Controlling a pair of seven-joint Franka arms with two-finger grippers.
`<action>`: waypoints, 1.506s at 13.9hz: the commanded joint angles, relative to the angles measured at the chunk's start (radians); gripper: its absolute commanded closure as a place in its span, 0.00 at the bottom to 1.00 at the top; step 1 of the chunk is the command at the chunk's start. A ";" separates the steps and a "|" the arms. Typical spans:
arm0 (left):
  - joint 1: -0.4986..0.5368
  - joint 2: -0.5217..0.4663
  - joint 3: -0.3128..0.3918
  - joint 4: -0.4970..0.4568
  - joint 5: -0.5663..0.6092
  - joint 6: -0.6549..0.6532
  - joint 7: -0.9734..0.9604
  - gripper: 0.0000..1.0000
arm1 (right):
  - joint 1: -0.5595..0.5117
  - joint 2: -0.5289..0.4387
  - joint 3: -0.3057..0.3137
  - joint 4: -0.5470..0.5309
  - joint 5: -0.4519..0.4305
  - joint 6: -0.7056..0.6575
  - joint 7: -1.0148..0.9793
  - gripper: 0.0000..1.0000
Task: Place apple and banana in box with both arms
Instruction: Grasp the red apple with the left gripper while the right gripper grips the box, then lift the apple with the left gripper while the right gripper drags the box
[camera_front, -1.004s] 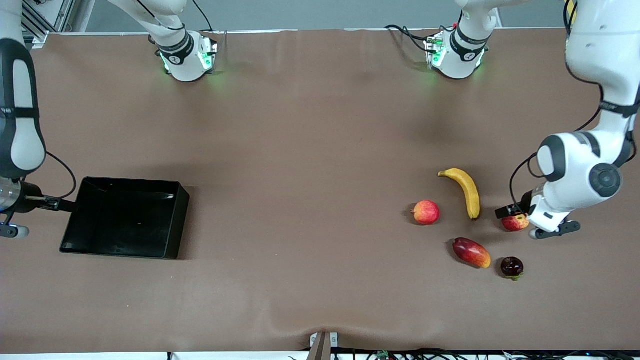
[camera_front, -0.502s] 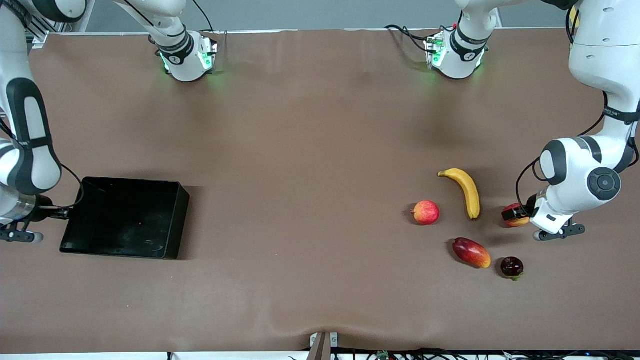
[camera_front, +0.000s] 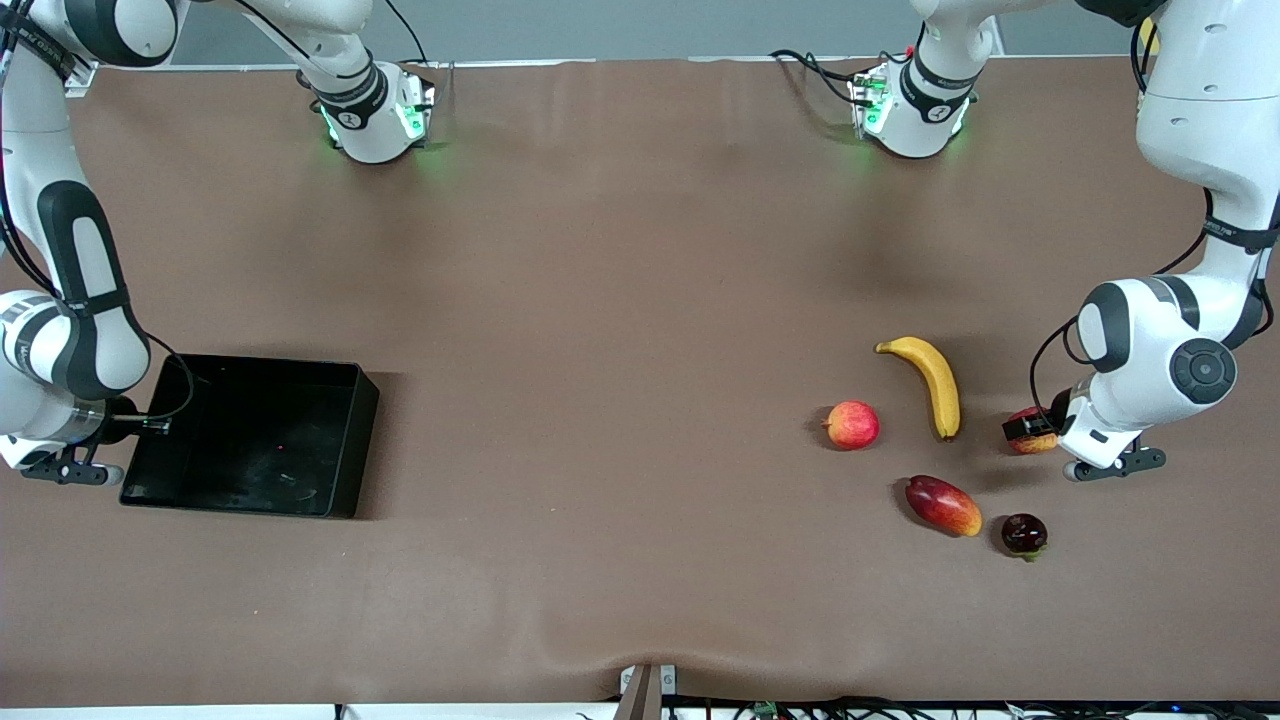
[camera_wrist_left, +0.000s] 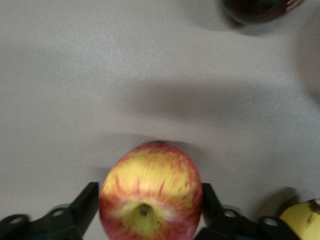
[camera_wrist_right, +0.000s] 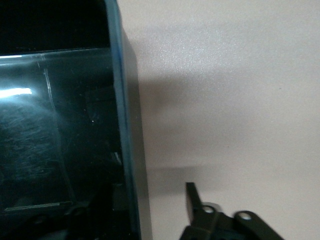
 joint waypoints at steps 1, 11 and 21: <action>-0.002 0.000 -0.005 0.019 0.021 0.003 0.012 1.00 | -0.011 -0.012 0.013 -0.005 0.003 -0.003 -0.002 1.00; -0.010 -0.216 -0.061 0.065 0.021 -0.297 -0.010 1.00 | -0.001 -0.184 0.016 0.015 0.002 -0.157 -0.011 1.00; -0.019 -0.250 -0.142 0.187 0.004 -0.454 -0.235 1.00 | 0.151 -0.289 0.247 0.040 0.091 -0.368 0.094 1.00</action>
